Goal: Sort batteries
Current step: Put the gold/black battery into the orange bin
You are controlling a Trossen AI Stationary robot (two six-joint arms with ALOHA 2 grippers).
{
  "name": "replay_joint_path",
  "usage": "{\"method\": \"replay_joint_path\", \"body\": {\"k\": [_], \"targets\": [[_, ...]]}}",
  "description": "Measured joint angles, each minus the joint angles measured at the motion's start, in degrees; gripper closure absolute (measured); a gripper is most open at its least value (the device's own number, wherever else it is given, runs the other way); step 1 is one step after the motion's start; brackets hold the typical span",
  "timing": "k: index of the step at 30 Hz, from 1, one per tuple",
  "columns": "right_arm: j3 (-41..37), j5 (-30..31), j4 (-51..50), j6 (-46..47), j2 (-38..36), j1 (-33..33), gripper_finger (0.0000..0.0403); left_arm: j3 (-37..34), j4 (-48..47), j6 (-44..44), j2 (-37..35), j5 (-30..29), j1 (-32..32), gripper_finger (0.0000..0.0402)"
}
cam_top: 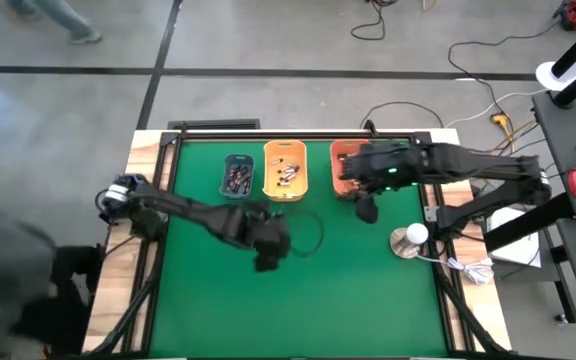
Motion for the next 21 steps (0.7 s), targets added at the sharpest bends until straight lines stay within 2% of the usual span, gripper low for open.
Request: {"method": "replay_joint_path", "body": {"k": [5, 8, 15, 18, 21], "targets": [[-4.17, -4.28, 9.68, 9.81, -6.40, 0.55, 0.0157, 8.26, 8.12, 2.11, -0.04, -13.29, 4.34, 0.0199], [-7.90, -7.23, 15.81, 15.45, -8.77, 0.54, 0.0153, 12.92, 13.83, 5.59, -0.07, -18.83, 5.03, 0.0199], [-13.36, -16.30, 35.30, 30.25, -8.93, 0.53, 0.0142, 20.06, 26.15, 16.10, -0.15, -20.69, 4.49, 0.0199], [-13.78, -16.87, 41.79, 36.00, -9.04, 0.53, 0.0140, 22.31, 27.20, 19.79, -0.15, -21.70, 3.52, 0.0199], [-12.26, -16.35, 42.44, 40.26, -9.30, -0.25, 0.0145, 24.33, 27.30, 22.90, -0.15, -21.62, 2.50, 0.0199]]}}
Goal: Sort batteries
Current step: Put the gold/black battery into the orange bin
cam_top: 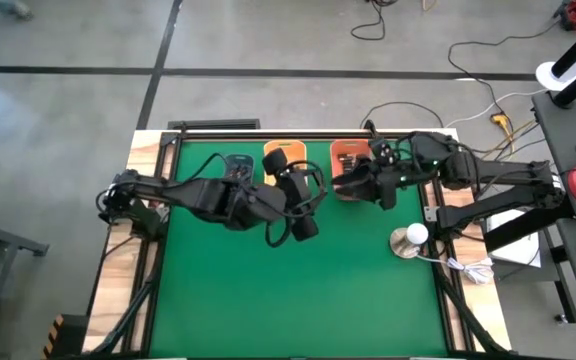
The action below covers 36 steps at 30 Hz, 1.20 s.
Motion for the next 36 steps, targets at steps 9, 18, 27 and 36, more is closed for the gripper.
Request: {"method": "replay_joint_path", "body": {"k": [9, 18, 27, 36], "targets": [[0.83, -4.48, 4.15, 6.82, 5.62, -0.62, 0.0179, 6.90, -1.06, 6.72, 2.78, 2.94, -1.90, 0.0199], [0.82, -7.76, 9.43, 14.04, 8.81, -1.20, 0.0242, 10.10, -6.82, 7.37, 4.11, 2.52, -3.49, 0.0199], [0.72, -8.02, 9.77, 14.38, 8.84, -1.89, 0.0360, 10.34, -12.64, 7.83, 3.96, 2.05, -3.39, 0.0160], [3.87, -11.44, -2.37, 1.09, 8.58, -10.85, 0.0360, 15.27, -37.55, -1.56, -1.94, -2.05, -2.56, 0.0140]]}}
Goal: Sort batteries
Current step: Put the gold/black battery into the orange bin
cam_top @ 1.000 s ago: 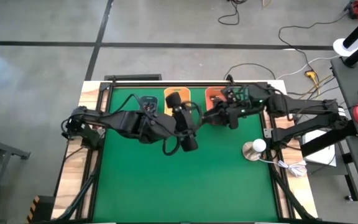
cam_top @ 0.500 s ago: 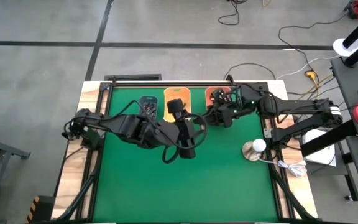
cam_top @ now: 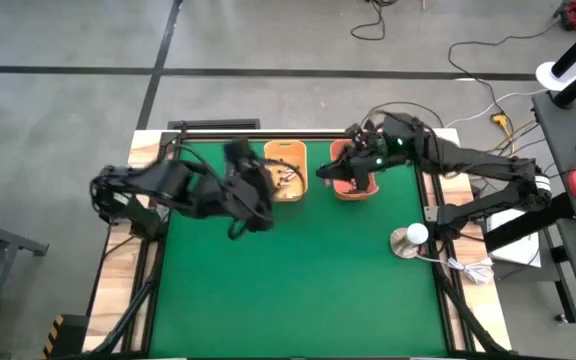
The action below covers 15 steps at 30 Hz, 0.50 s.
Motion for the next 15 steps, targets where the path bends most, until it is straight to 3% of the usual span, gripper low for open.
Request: {"method": "replay_joint_path", "body": {"k": [3, 6, 8, 11, 15], "targets": [[3.25, 5.61, -20.16, -18.53, 0.51, -5.35, 0.0360, -1.98, -9.93, -10.28, -4.72, -0.24, 0.45, 0.0140], [3.28, 20.59, -35.89, -36.97, 3.37, -10.15, 0.0360, -8.06, -13.03, -19.32, -11.24, -2.22, 0.26, 0.0140], [1.96, 28.24, -40.78, -46.56, 6.39, -13.30, 0.0360, -14.37, -11.99, -23.92, -16.32, -4.69, -0.49, 0.0140], [-0.98, 26.50, -40.88, -54.20, 11.24, -17.84, 0.0360, -25.34, -7.95, -29.52, -24.29, -6.28, -1.01, 0.0140], [-4.40, 23.39, -39.61, -59.81, 18.80, -19.84, 0.0360, -40.40, 0.82, -33.90, -34.69, -2.26, -1.12, 0.0139]]}}
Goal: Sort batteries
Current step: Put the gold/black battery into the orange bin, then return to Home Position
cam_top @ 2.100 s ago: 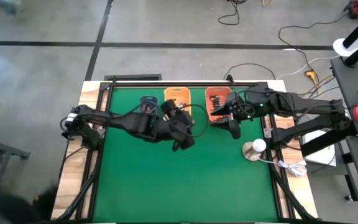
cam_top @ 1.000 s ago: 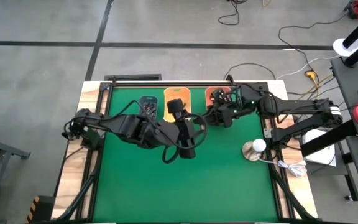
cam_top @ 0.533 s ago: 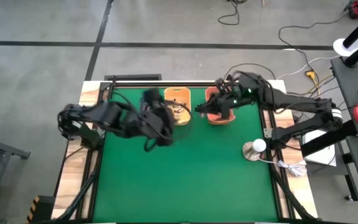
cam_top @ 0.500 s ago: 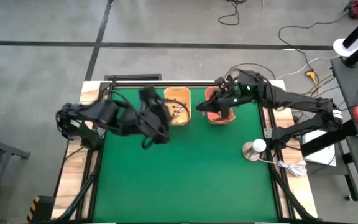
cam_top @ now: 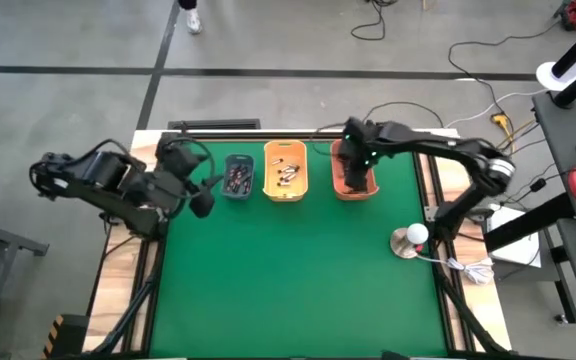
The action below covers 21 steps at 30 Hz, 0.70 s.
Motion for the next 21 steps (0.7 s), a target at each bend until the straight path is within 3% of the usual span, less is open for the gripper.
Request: {"method": "replay_joint_path", "body": {"k": [5, 10, 15, 18, 21], "targets": [[-0.85, -0.02, -0.01, -3.18, 7.28, -0.36, 0.0360, -13.68, 13.04, -0.15, -8.88, 9.19, -0.02, 0.0139], [-0.45, -0.06, 0.83, -4.40, 9.91, -0.34, 0.0360, -24.38, 29.54, 3.81, -15.06, 26.91, -0.02, 0.0139], [-0.45, -0.03, 1.41, -5.33, 9.73, -0.36, 0.0341, -37.31, 53.81, 8.96, -21.47, 41.26, -0.02, 0.0139], [-0.45, -0.02, 1.53, -4.71, 9.22, -0.34, 0.0297, -45.38, 64.64, 9.88, -24.84, 39.37, 0.07, 0.0139], [-0.41, 0.03, 1.12, -3.52, 8.18, -0.34, 0.0256, -51.25, 67.18, 8.06, -27.93, 28.63, 0.09, 0.0139]]}}
